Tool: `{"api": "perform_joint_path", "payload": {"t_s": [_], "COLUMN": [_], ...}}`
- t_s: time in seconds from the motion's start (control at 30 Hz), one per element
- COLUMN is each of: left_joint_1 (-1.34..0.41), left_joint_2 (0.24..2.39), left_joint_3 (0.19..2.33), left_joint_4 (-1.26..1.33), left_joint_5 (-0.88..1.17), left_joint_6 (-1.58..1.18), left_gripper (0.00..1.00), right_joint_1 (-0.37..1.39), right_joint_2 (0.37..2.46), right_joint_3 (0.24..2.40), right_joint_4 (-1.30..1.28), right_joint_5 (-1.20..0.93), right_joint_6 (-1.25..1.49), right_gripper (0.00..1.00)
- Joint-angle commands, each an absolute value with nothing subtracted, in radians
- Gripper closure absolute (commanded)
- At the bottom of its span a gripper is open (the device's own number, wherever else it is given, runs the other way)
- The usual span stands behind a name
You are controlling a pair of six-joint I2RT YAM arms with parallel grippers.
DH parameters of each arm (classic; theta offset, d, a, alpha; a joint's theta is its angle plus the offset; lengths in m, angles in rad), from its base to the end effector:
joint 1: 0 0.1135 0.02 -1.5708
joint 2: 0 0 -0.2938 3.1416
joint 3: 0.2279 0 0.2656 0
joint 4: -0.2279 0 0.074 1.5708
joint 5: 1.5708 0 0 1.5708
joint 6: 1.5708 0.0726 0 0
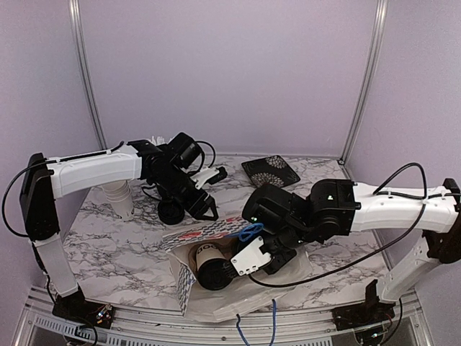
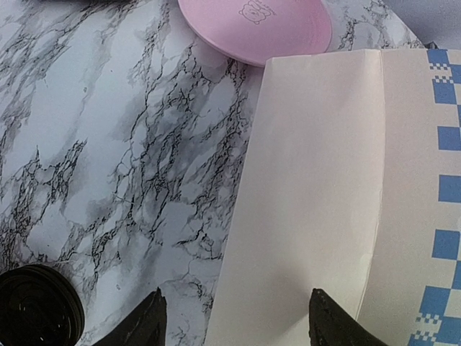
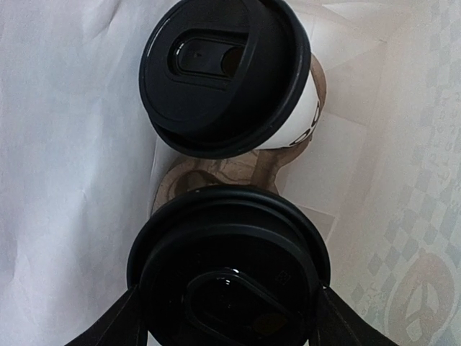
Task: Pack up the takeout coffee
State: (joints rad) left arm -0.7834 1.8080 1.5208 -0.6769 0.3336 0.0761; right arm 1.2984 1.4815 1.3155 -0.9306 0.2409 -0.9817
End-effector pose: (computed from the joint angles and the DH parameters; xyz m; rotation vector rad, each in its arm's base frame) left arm 0.2918 -0.3242 0.2662 1.2082 2.3072 -0.6927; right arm 0.1041 0.3082 0.2940 -2.3569 1.1677 -0.2141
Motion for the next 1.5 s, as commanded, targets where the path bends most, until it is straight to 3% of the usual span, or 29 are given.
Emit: {"api": "perform_joint_path", "payload": {"t_s": [0.0, 0.5, 1.47], "left_joint_1": [-0.773, -0.752, -0.632], "left_joint_2": [1.813, 1.816, 1.721], "left_joint_3": [1.503, 1.496, 1.491], "left_joint_4": [-0.673, -0.672, -0.674], "left_joint_5": [0.36, 0.373, 0.283], "left_joint_6": [0.094, 0.083, 0.064], "left_gripper": [0.32, 0.32, 0.3], "right_joint_1": [1.277, 1.214, 0.998], "right_joint_2": [1.499, 1.55, 1.839], "right_joint_3": [1.326, 1.343, 1.668], "right_joint_4": [-0.878, -0.879, -1.162], "right_joint_5": [0.235, 0.189, -0.124], "right_joint_6": [-0.983, -0.972, -0.89], "right_gripper": [0.46, 0.47, 0.48]}}
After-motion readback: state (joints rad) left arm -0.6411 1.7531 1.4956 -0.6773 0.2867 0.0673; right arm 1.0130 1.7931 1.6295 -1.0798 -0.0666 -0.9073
